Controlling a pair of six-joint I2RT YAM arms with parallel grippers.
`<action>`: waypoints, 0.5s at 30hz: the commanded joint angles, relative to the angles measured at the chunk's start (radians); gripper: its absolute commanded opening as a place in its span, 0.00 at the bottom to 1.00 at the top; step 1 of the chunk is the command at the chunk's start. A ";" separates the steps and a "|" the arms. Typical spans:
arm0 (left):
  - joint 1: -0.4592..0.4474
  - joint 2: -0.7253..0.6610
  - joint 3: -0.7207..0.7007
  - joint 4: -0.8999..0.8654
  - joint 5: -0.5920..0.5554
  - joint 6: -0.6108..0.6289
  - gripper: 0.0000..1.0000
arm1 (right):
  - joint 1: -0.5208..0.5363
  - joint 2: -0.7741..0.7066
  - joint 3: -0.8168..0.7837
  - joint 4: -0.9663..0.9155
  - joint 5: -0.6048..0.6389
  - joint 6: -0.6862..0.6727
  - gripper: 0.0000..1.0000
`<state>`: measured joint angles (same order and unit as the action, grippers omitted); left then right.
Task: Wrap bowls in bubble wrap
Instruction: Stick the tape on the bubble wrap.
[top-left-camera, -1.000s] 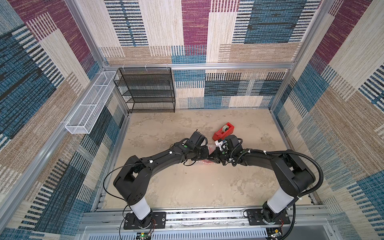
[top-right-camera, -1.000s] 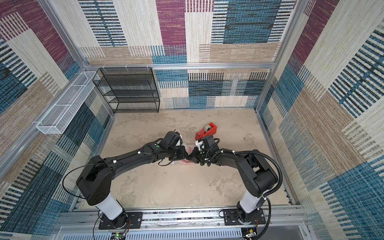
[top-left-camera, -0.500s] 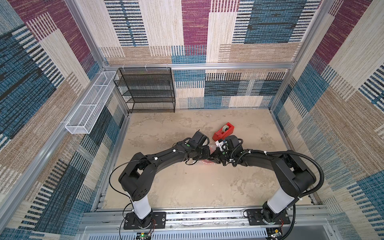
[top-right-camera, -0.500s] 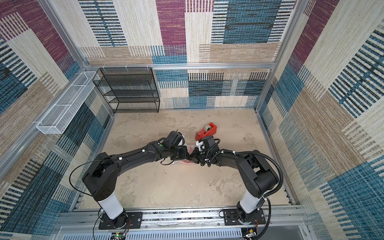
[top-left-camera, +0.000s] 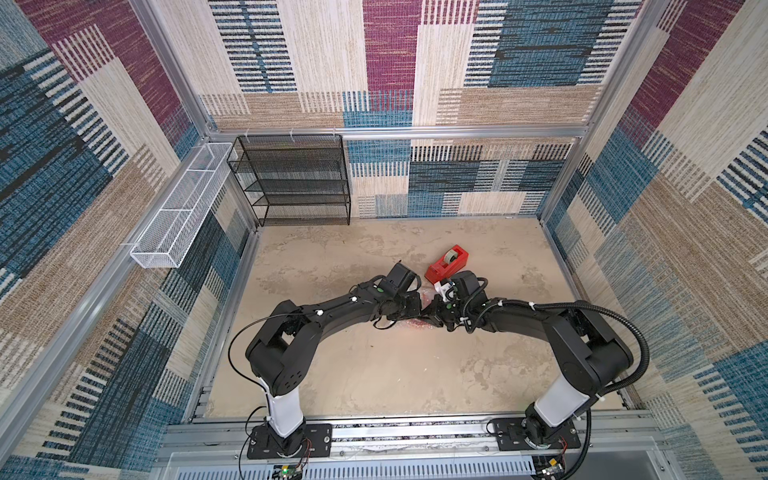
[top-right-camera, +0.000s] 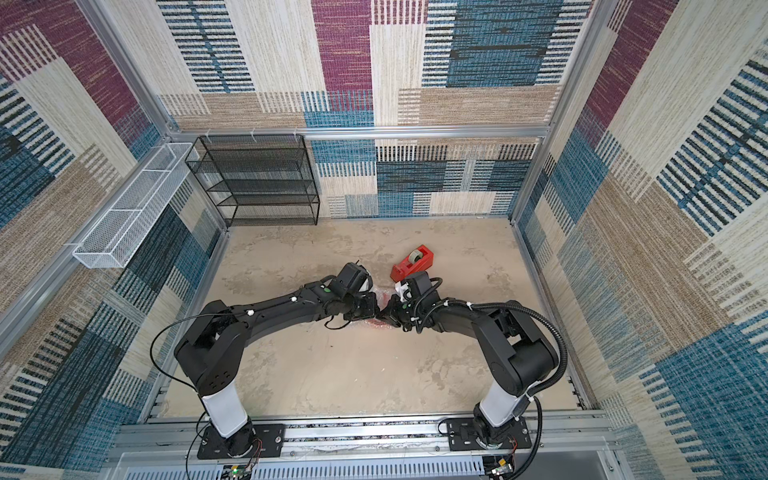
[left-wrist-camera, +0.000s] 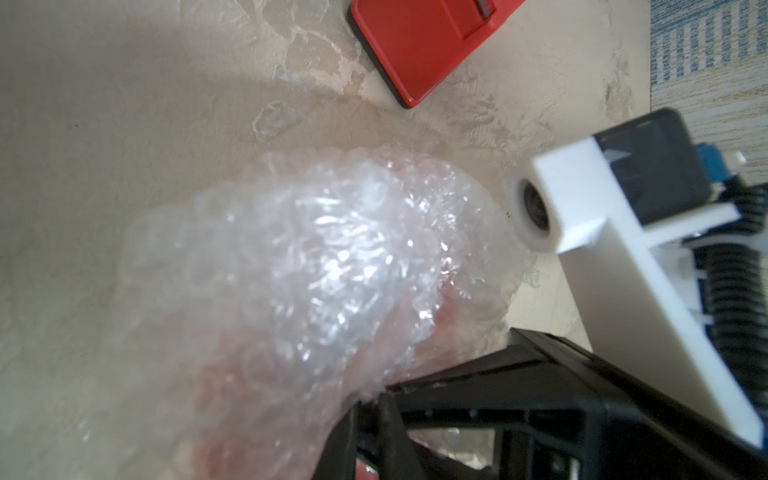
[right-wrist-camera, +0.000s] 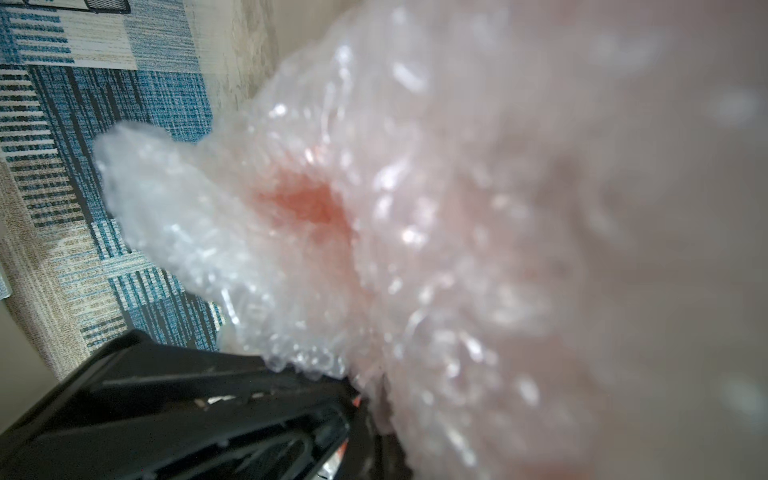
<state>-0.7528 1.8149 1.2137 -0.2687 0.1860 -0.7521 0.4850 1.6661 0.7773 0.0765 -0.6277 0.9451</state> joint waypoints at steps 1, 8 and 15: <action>0.002 -0.008 -0.006 0.014 -0.017 0.022 0.15 | 0.004 -0.010 0.012 0.014 -0.010 -0.011 0.00; 0.001 -0.052 -0.010 0.018 -0.019 0.023 0.15 | 0.011 -0.018 0.031 -0.022 0.013 -0.027 0.00; 0.002 -0.027 0.009 0.003 -0.030 0.029 0.15 | 0.012 -0.013 0.040 -0.022 0.011 -0.026 0.00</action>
<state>-0.7528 1.7756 1.2133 -0.2665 0.1638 -0.7486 0.4953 1.6539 0.8093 0.0467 -0.6205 0.9298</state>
